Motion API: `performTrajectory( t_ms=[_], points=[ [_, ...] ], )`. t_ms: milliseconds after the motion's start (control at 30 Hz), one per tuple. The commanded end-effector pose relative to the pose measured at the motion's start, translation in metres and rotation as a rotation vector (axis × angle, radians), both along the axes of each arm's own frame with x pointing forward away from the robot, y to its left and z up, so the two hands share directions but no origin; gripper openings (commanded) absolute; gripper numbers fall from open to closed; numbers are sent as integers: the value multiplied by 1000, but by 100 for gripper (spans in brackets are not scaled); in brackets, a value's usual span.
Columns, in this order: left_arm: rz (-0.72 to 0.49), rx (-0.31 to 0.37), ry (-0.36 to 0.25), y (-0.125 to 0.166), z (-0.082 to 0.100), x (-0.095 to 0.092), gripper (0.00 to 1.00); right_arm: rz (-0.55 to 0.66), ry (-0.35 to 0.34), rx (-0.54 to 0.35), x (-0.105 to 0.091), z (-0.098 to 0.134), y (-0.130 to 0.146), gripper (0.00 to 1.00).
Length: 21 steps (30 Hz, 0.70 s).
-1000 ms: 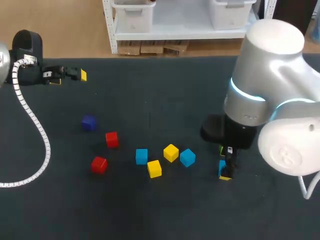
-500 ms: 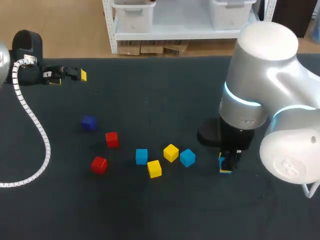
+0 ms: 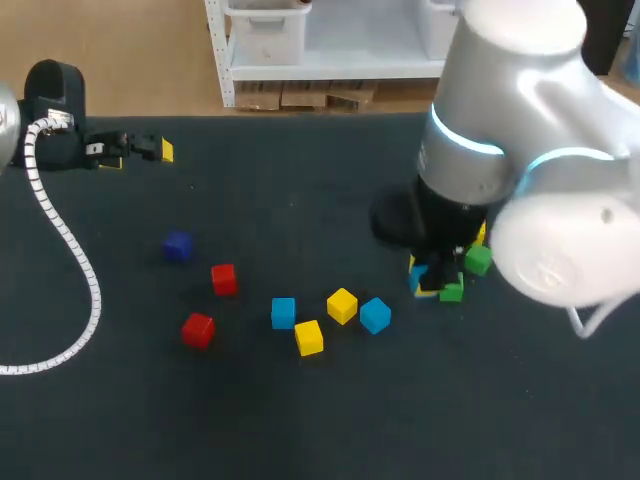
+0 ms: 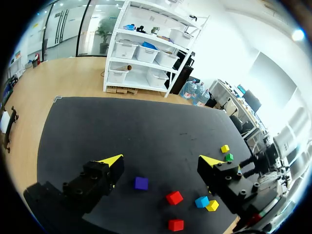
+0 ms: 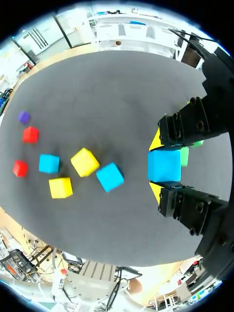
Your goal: Place the blue cubes, place green cubes on the blue cubes, place the yellow cubes on the green cubes, then place the red cubes on the yellow cubes, and place purple cube on the red cubes.
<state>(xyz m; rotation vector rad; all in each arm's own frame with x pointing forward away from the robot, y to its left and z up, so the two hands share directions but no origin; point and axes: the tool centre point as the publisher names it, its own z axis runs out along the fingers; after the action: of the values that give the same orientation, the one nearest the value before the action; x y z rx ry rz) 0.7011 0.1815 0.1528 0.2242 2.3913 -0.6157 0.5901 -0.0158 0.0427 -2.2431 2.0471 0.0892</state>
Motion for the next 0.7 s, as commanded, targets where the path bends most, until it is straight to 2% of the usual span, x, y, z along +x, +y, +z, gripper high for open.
performTrajectory(
  t_ms=[33, 133, 200, 333, 533, 700],
  points=[
    [-6, -10, -7, 2, -2, -1, 100, 14, 60, -37, 33, -8, 15, 0],
    [-6, -10, -7, 2, -2, -1, 100, 21, 85, -26, 45, -9, 21, 0],
    [-6, -10, -7, 2, -2, -1, 100, 22, 73, -48, 55, -14, 25, 0],
    [-6, -10, -7, 2, -2, -1, 100, 13, 93, -58, 73, -25, 32, 0],
    [-6, -10, -7, 2, -2, -1, 100, -2, 130, -40, 91, -31, 35, 0],
    [-6, -10, -7, 2, -2, -1, 100, -55, 127, -37, 111, -36, 36, 0]
  ],
)
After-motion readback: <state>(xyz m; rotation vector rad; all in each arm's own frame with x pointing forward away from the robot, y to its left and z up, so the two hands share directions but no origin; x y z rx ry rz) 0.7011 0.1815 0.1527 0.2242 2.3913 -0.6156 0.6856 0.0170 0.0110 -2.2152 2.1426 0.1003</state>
